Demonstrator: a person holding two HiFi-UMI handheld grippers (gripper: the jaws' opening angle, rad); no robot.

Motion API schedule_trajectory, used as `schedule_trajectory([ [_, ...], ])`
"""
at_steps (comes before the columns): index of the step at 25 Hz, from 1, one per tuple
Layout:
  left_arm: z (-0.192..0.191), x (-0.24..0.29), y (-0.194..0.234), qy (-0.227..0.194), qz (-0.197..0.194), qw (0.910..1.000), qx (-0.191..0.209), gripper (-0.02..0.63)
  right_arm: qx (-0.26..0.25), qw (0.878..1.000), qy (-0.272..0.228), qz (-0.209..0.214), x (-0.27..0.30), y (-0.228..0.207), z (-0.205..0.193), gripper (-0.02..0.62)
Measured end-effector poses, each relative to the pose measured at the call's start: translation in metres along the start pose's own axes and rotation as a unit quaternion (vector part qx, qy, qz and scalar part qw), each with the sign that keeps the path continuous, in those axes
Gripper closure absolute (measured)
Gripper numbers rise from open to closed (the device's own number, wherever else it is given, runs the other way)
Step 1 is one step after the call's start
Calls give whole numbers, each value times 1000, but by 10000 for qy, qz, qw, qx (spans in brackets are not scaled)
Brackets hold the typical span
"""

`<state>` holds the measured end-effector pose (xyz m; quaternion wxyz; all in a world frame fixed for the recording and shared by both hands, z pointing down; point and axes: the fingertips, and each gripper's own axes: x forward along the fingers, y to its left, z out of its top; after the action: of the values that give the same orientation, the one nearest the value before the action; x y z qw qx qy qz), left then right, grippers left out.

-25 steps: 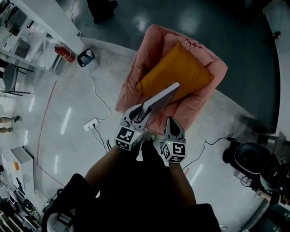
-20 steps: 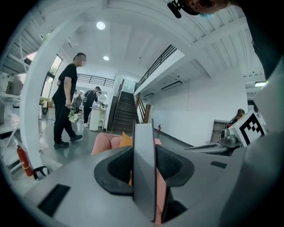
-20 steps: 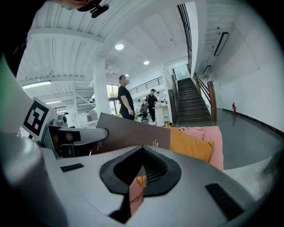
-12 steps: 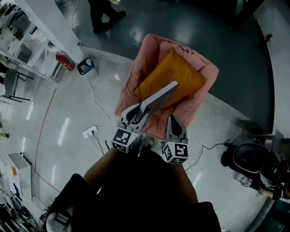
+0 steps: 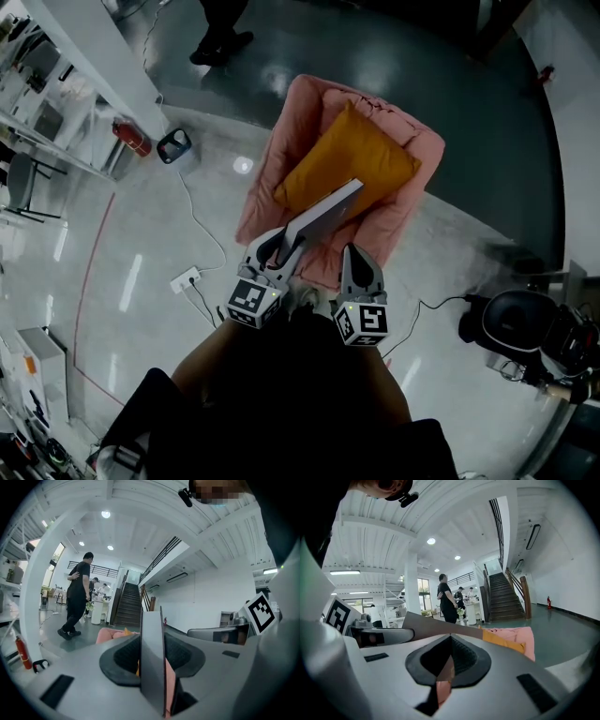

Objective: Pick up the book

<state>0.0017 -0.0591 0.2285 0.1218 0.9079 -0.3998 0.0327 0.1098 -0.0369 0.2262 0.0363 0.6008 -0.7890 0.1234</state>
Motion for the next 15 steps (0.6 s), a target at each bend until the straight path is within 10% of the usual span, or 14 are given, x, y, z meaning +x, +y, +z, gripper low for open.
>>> schedule_trajectory([
  [15,3,-9,7,-32,-29,10000,30,451,-12,10000,-45,-83,-2,4,3,594],
])
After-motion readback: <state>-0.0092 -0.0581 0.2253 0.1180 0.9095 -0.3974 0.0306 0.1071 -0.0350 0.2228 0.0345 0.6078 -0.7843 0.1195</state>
